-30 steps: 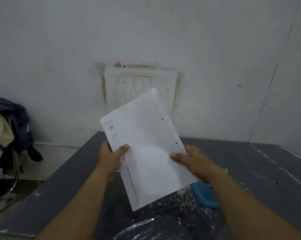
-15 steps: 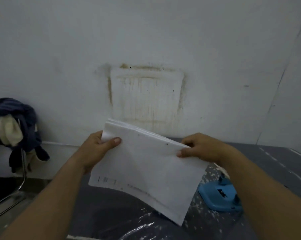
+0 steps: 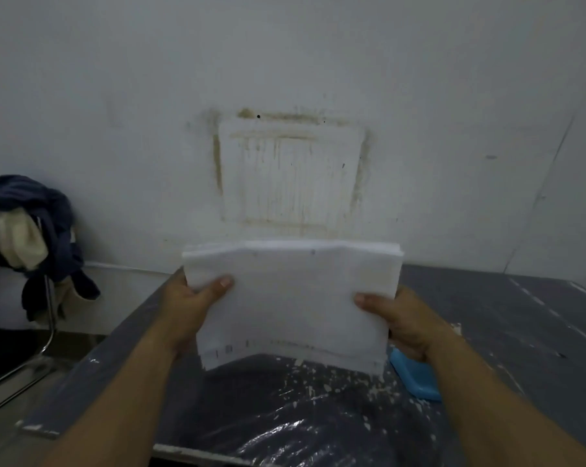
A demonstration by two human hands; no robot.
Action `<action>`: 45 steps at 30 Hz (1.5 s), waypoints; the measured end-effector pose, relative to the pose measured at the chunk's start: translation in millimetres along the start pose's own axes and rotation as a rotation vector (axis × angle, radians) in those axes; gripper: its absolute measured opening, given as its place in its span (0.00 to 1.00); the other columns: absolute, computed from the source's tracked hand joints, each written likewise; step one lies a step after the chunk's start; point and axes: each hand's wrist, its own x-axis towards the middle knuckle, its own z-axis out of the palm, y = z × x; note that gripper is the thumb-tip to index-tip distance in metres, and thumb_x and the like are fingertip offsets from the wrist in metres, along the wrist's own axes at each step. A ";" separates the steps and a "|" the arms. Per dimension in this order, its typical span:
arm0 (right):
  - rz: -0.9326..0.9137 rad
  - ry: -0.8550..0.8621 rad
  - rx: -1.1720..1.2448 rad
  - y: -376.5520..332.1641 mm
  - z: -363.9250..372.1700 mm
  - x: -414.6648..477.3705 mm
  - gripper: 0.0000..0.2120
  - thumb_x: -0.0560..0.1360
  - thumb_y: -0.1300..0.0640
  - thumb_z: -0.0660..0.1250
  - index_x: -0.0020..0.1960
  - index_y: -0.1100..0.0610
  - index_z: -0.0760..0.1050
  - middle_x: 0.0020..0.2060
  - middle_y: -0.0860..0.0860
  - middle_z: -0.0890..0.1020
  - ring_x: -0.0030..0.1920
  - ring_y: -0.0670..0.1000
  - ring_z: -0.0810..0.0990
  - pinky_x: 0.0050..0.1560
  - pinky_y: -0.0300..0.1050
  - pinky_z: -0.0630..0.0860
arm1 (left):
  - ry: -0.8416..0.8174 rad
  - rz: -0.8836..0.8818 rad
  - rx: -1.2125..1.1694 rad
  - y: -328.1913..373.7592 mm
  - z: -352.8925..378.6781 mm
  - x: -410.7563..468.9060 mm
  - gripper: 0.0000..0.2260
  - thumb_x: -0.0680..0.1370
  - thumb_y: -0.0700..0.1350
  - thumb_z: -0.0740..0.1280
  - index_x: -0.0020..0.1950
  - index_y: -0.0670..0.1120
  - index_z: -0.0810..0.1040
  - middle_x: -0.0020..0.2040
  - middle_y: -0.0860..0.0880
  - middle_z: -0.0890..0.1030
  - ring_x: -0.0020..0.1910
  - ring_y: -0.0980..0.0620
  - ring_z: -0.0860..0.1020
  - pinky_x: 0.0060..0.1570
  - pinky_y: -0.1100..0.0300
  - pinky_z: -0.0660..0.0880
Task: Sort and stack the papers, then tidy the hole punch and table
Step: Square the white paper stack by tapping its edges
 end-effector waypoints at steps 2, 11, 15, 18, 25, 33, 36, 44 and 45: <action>0.084 0.033 -0.078 32.8 3.1 -8.5 0.25 0.64 0.57 0.80 0.60 0.60 0.78 0.51 0.57 0.86 0.51 0.58 0.85 0.54 0.60 0.80 | -0.005 -0.107 0.041 -28.7 -1.6 -14.6 0.08 0.71 0.41 0.75 0.50 0.44 0.82 0.44 0.47 0.87 0.44 0.47 0.85 0.36 0.56 0.82; 0.050 0.095 -0.194 30.7 0.3 -4.4 0.24 0.62 0.50 0.81 0.55 0.50 0.79 0.51 0.53 0.85 0.53 0.56 0.83 0.55 0.57 0.79 | -0.024 -0.166 0.031 -41.5 -5.9 -8.6 0.24 0.59 0.47 0.83 0.51 0.43 0.83 0.47 0.45 0.87 0.46 0.43 0.85 0.46 0.49 0.81; 0.105 0.090 -0.243 48.4 4.2 -15.5 0.20 0.69 0.56 0.77 0.58 0.51 0.77 0.50 0.50 0.84 0.50 0.52 0.83 0.51 0.50 0.80 | -0.080 -0.232 0.087 -57.2 -7.7 -21.7 0.20 0.64 0.46 0.81 0.53 0.44 0.82 0.47 0.48 0.87 0.49 0.44 0.84 0.49 0.51 0.80; 0.082 0.077 -0.234 34.9 0.1 -7.5 0.17 0.68 0.56 0.77 0.55 0.50 0.78 0.51 0.51 0.85 0.52 0.55 0.83 0.56 0.56 0.79 | -0.035 -0.193 0.044 -46.7 -8.4 -10.0 0.12 0.69 0.38 0.77 0.52 0.45 0.82 0.46 0.49 0.87 0.48 0.46 0.84 0.47 0.53 0.80; 0.102 0.114 -0.186 67.9 9.5 -23.0 0.19 0.70 0.56 0.76 0.59 0.47 0.77 0.53 0.48 0.85 0.52 0.48 0.83 0.53 0.45 0.79 | -0.099 -0.227 0.163 -60.7 -8.6 -23.1 0.14 0.70 0.40 0.78 0.52 0.50 0.80 0.50 0.50 0.84 0.50 0.50 0.82 0.45 0.61 0.77; 0.115 0.161 0.123 52.3 25.9 -21.4 0.16 0.70 0.62 0.74 0.56 0.61 0.79 0.47 0.58 0.87 0.49 0.61 0.84 0.53 0.56 0.80 | 0.250 -0.193 -0.378 -36.9 6.0 -8.1 0.13 0.75 0.39 0.72 0.57 0.45 0.76 0.56 0.43 0.81 0.47 0.46 0.81 0.45 0.51 0.77; 0.142 0.191 0.214 57.0 43.8 -22.4 0.17 0.68 0.60 0.75 0.54 0.63 0.79 0.44 0.60 0.86 0.47 0.63 0.84 0.50 0.57 0.81 | 0.168 -0.285 -0.584 -35.9 43.1 -27.3 0.18 0.72 0.42 0.73 0.62 0.44 0.78 0.57 0.44 0.83 0.53 0.44 0.82 0.52 0.48 0.79; -0.027 0.272 0.396 55.2 51.6 -20.2 0.32 0.60 0.53 0.81 0.61 0.58 0.76 0.53 0.58 0.84 0.53 0.60 0.83 0.52 0.58 0.80 | 0.061 -0.167 -0.614 1.2 83.4 -30.4 0.09 0.78 0.38 0.67 0.57 0.43 0.80 0.51 0.44 0.86 0.49 0.45 0.84 0.47 0.49 0.82; -0.092 0.309 0.411 50.3 41.1 -17.6 0.39 0.55 0.49 0.84 0.62 0.56 0.75 0.55 0.58 0.84 0.53 0.60 0.83 0.51 0.57 0.80 | 0.058 -0.131 -0.559 6.9 79.1 -26.6 0.08 0.77 0.38 0.68 0.56 0.43 0.80 0.49 0.45 0.86 0.47 0.45 0.85 0.44 0.50 0.82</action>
